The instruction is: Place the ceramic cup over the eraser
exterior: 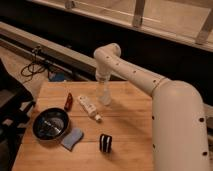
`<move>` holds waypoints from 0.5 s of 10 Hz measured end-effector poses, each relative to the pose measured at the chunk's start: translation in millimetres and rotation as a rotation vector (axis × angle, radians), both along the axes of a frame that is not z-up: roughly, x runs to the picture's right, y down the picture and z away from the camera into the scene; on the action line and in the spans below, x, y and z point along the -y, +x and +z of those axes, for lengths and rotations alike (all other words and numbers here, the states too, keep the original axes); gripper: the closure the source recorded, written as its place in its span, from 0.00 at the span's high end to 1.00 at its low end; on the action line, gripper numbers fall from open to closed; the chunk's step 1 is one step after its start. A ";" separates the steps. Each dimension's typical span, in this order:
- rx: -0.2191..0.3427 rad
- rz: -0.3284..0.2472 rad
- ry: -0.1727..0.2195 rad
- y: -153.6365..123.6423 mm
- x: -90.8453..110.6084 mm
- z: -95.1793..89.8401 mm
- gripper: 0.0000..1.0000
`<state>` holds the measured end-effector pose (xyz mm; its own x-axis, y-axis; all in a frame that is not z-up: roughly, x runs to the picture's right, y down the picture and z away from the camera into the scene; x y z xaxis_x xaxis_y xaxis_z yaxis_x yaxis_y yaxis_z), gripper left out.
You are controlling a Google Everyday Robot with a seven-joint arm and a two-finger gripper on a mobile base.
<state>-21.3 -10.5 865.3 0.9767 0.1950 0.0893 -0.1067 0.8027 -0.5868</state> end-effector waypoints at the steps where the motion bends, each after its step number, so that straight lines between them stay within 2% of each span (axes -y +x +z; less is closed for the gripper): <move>1: -0.009 -0.001 -0.024 3.4 -5.6 8.7 0.80; 3: -0.014 0.003 -0.044 9.5 -8.2 18.0 0.80; 5: -0.009 0.017 -0.085 13.6 -15.9 30.0 0.80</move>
